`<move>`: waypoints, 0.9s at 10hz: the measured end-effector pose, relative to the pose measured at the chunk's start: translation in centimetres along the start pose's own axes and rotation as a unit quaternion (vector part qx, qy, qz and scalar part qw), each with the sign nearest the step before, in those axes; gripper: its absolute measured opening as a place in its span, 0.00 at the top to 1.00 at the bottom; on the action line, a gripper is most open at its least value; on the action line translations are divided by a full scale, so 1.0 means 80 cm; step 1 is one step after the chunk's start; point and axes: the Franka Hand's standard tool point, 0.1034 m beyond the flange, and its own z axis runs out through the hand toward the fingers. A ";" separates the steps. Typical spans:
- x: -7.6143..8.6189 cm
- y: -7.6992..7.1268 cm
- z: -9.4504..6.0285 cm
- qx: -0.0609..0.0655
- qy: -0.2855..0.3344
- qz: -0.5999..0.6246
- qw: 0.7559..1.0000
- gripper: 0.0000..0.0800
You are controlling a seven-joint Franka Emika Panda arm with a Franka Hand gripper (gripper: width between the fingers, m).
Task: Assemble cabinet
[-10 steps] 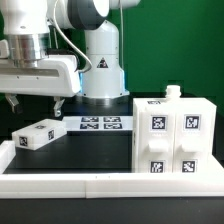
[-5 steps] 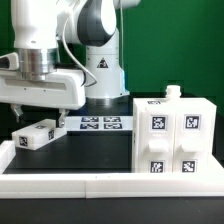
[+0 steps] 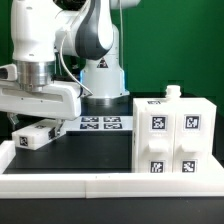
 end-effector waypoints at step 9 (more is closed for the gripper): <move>0.015 -0.084 -0.049 0.017 0.023 -0.046 0.999 0.31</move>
Offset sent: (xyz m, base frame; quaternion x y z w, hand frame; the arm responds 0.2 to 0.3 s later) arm 0.0075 0.0121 0.0106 -0.0076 0.0331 -0.0107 0.9994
